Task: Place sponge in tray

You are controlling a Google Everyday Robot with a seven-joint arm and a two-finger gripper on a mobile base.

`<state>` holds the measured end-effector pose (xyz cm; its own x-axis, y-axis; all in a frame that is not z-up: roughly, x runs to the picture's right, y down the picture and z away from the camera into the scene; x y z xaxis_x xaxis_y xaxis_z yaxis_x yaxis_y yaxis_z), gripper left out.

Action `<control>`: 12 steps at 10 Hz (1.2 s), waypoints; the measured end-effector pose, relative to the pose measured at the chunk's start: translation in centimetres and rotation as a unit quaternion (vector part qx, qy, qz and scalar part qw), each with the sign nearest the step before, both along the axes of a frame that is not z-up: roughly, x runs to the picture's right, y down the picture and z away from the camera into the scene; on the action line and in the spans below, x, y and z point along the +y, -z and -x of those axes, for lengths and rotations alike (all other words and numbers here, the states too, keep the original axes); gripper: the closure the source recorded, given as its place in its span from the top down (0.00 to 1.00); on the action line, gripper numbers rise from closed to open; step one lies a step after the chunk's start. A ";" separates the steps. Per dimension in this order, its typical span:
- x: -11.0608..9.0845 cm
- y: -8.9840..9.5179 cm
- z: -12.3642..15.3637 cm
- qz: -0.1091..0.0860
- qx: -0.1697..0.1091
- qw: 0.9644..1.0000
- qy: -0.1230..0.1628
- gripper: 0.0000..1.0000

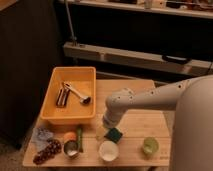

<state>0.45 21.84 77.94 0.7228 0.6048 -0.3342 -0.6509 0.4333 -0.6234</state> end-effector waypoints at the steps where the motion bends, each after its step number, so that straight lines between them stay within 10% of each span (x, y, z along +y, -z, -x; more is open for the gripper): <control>1: 0.1 -0.4 -0.4 0.001 0.005 1.000 0.002 0.80; 7: 0.2 -2.7 -1.1 0.004 0.017 1.000 0.016 0.80; 12: 1.1 -4.0 -1.4 0.015 0.034 0.999 0.022 0.34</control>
